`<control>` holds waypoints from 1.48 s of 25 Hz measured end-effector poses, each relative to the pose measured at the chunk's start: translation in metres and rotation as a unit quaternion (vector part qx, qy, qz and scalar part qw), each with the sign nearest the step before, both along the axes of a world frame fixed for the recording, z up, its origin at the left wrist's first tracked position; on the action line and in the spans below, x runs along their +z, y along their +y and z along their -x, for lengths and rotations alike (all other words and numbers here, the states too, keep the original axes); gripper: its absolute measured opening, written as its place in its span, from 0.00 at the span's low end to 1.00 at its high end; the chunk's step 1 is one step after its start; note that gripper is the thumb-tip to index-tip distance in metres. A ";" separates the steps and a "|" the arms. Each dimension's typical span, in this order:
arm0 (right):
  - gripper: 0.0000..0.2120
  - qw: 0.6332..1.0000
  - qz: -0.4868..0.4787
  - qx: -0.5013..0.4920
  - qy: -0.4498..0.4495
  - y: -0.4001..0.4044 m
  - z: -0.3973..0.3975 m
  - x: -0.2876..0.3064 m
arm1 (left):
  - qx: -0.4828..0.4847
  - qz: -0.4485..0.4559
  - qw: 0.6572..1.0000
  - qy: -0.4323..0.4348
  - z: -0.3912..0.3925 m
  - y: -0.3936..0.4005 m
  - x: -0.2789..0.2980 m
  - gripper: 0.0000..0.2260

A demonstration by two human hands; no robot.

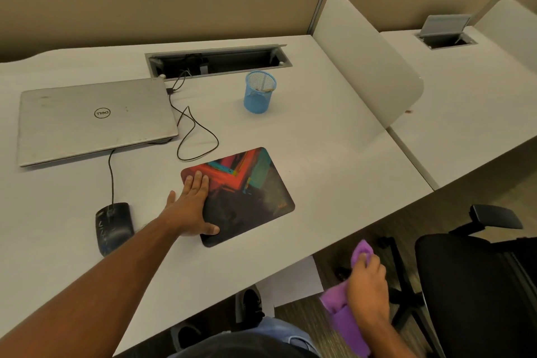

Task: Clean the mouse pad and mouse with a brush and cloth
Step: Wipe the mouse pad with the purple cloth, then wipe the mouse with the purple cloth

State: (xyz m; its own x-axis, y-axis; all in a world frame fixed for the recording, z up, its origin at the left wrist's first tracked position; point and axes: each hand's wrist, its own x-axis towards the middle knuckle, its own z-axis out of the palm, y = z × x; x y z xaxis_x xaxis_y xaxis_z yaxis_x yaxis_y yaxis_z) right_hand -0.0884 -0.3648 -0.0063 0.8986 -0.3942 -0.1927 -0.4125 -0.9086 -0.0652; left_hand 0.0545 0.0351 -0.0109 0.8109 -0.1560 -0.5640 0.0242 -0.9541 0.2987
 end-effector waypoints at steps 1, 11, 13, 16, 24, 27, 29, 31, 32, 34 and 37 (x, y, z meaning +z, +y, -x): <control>0.18 0.999 -0.032 -0.013 -0.022 -0.004 0.002 0.001 | 0.002 0.001 1.000 -0.003 0.001 0.000 0.000 0.60; 0.06 0.954 -0.200 -0.153 -0.160 0.015 -0.071 0.065 | 0.033 0.034 0.994 -0.101 0.030 -0.006 0.016 0.49; 0.08 0.955 -0.238 -0.095 -0.149 0.041 -0.091 0.070 | 0.069 0.068 0.987 -0.126 0.042 -0.003 0.020 0.43; 0.10 0.934 -0.341 -0.036 -0.098 0.098 -0.118 0.067 | 0.158 0.109 0.965 -0.179 0.062 0.007 0.025 0.33; 0.09 0.797 -0.595 -0.009 0.108 0.266 -0.153 0.060 | 0.351 0.129 0.844 -0.385 0.121 0.085 0.030 0.19; 0.14 0.769 -0.620 0.002 0.155 0.298 -0.155 0.058 | 0.423 0.167 0.804 -0.382 0.137 0.116 0.018 0.18; 0.17 0.779 -0.604 0.051 0.158 0.317 -0.157 0.060 | 0.438 0.173 0.822 -0.321 0.145 0.133 0.007 0.30; 0.16 0.852 -0.466 0.201 0.124 0.335 -0.162 0.062 | 0.414 0.162 0.860 -0.251 0.152 0.147 -0.002 0.45; 0.14 0.876 -0.368 0.295 0.099 0.343 -0.165 0.063 | 0.383 0.153 0.882 -0.228 0.153 0.152 -0.004 0.51; 0.08 0.860 -0.226 0.455 0.046 0.364 -0.167 0.061 | 0.319 0.134 0.915 -0.206 0.152 0.157 -0.007 0.58; 0.07 0.795 -0.149 0.587 -0.029 0.398 -0.161 0.059 | 0.269 0.115 0.935 -0.198 0.144 0.160 -0.009 0.62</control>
